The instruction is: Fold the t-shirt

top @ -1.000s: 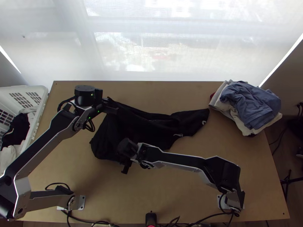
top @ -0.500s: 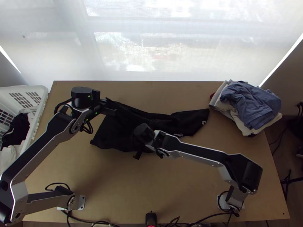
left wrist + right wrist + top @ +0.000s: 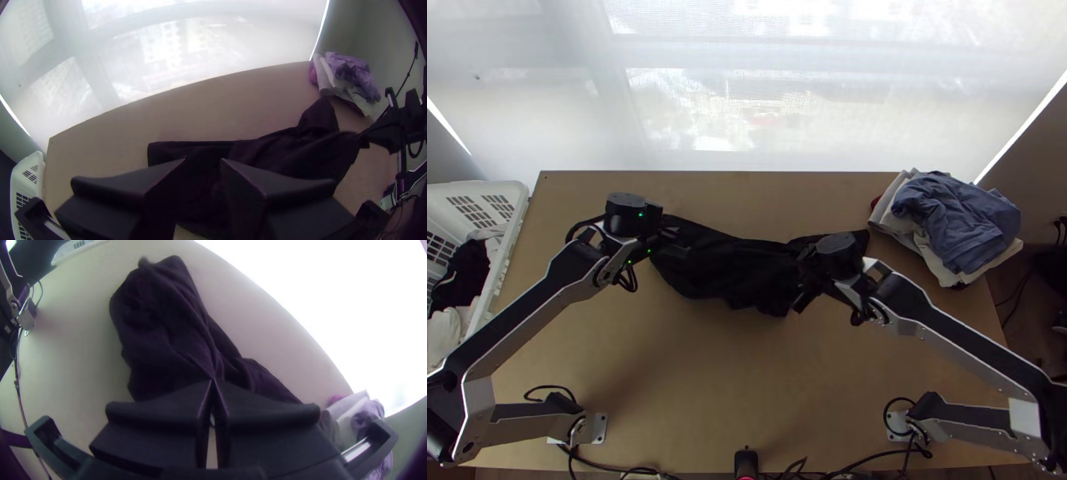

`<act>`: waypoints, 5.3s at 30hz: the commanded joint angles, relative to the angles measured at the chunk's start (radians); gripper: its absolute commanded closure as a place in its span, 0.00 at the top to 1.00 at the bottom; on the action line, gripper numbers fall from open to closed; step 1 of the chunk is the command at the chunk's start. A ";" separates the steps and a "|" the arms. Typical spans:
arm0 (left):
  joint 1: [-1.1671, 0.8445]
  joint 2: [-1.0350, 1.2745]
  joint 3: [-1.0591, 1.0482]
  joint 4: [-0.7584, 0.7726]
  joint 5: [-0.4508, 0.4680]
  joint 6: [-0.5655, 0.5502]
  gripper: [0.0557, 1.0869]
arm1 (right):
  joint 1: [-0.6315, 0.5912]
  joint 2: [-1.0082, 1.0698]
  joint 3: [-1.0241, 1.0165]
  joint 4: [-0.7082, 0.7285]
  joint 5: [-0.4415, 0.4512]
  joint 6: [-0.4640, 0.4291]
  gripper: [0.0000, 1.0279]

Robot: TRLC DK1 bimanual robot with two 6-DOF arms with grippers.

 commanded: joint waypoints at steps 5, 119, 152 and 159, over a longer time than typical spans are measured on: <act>-0.076 0.082 -0.020 -0.108 0.009 0.053 0.78 | -0.135 -0.406 -0.151 -0.192 0.033 -0.044 0.03; 0.312 0.030 1.063 -0.191 0.020 0.236 0.03 | -0.407 -0.182 0.840 -0.251 0.068 0.000 0.03; -0.001 -0.160 0.895 -0.382 -0.043 0.372 0.03 | -0.534 -0.369 0.699 -0.125 0.066 0.026 0.03; 0.056 -0.329 0.520 -0.287 -0.045 0.375 0.03 | -0.488 -0.282 0.518 -0.007 0.060 0.022 0.03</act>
